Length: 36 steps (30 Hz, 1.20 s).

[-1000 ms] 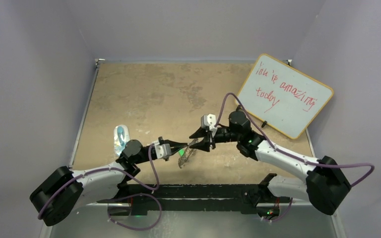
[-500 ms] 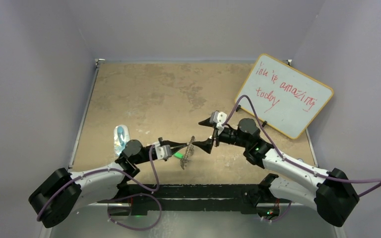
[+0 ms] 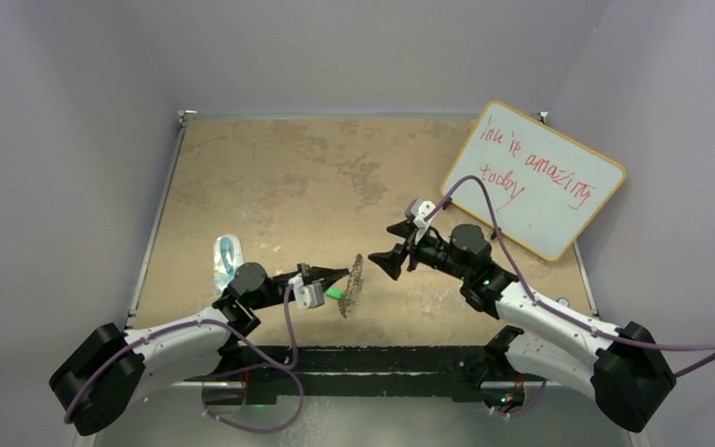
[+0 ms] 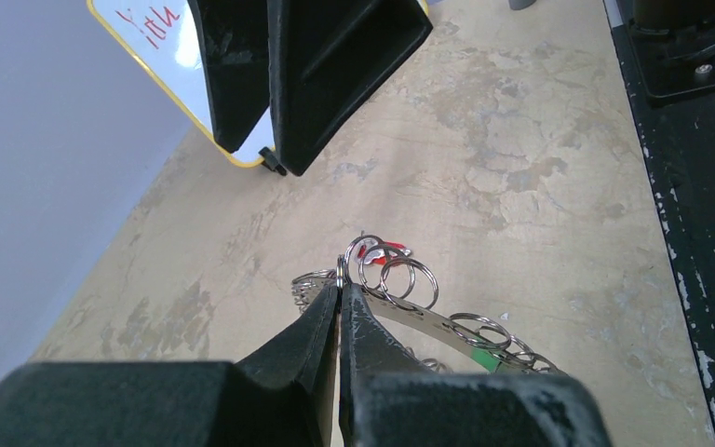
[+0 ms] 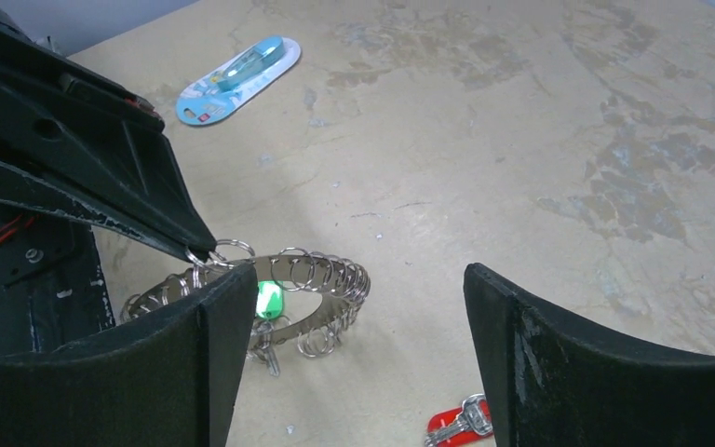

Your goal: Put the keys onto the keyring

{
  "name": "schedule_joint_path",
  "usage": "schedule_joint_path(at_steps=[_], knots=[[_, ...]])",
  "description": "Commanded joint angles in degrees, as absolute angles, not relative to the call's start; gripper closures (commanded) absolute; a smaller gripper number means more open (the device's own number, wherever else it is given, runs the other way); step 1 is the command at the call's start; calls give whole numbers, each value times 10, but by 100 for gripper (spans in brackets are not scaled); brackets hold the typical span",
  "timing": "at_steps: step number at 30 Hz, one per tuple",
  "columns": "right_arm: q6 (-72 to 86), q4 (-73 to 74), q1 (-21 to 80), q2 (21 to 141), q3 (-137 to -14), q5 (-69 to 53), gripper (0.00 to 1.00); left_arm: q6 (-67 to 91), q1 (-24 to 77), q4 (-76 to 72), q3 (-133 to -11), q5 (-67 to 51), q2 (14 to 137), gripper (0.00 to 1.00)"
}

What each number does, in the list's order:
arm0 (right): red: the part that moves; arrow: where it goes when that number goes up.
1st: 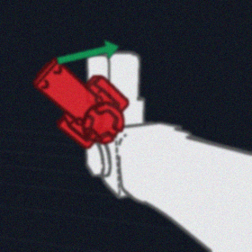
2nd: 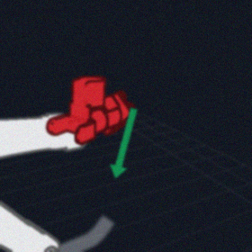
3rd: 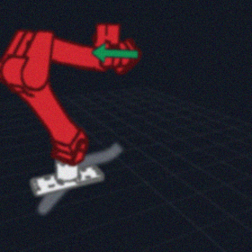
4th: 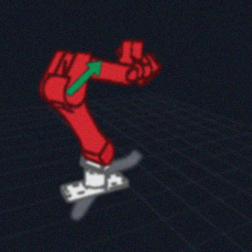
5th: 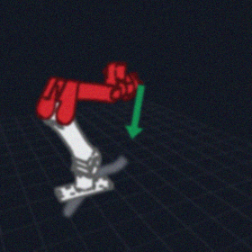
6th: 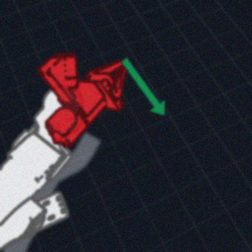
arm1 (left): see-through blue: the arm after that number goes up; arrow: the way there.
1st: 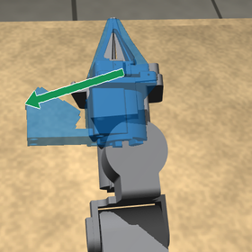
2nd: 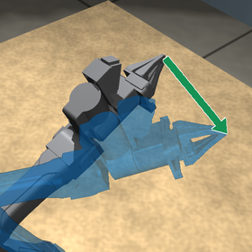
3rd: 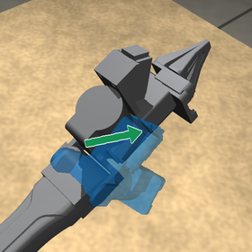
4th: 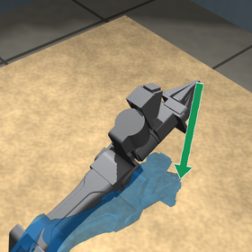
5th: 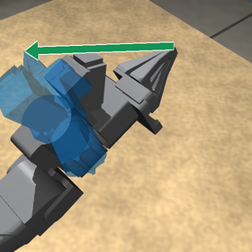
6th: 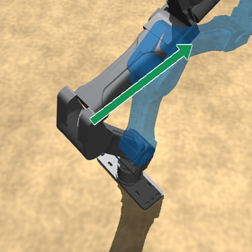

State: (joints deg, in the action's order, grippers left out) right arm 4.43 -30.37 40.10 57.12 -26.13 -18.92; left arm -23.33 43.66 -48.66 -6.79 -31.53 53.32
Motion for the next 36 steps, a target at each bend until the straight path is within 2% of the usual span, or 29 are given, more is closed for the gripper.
schedule_joint_path(at_steps=[1,6,12,16,18,22,30,36], knots=[[6,-326,401,540,-259,-222,21,-274,441,-477,-80,-330,525,100],[-123,-321,400,552,-271,-348,26,-248,441,-469,-95,-329,525,100],[-166,-308,402,603,-330,-359,33,-236,442,-440,-117,-329,514,100],[-172,-311,402,641,-354,-334,43,-241,442,-430,-125,-330,509,100],[-177,-307,401,659,-359,-322,45,-243,443,-425,-127,-331,510,100],[-182,-288,402,672,-354,-311,45,-238,443,-426,-127,-330,514,100],[-177,-262,406,667,-338,-404,44,-230,445,-430,-128,-317,519,100],[-173,-262,410,666,-332,-413,43,-224,445,-435,-128,-313,522,100]])
